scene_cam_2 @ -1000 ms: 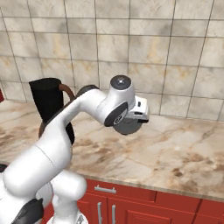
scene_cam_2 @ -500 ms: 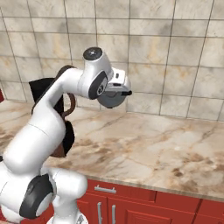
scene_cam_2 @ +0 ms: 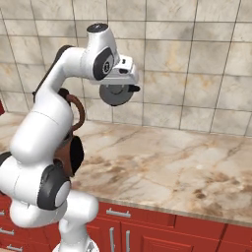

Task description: Grab the garlic and lime from the fridge, place them in the blender, close the lid, and turn on the blender to create a marinade.

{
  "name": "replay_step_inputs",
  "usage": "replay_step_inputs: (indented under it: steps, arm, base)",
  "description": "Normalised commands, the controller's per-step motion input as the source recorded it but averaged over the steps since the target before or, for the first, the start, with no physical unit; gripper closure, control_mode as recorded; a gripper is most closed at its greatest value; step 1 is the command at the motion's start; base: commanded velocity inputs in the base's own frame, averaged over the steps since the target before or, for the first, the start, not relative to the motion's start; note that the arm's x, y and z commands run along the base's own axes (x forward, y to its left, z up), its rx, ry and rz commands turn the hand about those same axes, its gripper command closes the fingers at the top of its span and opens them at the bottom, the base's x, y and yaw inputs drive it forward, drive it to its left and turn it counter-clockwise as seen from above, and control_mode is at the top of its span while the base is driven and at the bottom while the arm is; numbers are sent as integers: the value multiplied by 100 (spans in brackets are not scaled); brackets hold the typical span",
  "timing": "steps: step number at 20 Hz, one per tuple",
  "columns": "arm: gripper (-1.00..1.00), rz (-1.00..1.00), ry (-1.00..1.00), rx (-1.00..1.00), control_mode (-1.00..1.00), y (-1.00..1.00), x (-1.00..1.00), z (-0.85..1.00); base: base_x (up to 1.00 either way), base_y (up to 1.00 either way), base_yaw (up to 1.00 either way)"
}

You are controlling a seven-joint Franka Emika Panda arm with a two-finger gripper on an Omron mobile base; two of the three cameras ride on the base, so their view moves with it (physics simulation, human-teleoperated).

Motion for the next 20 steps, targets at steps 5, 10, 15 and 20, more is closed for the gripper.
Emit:
replay_step_inputs:
  steps: [5,10,15,20]
  arm:
    - [100,0,2,5,-100,51,2,24]
    - [100,0,11,7,-100,73,1,13]
    - [100,0,8,0,-100,60,16,17]
    - [100,1,20,0,-100,65,1,3]
  base:
    - [0,0,0]
    - [0,0,0]
    - [0,0,0]
    - [0,0,0]
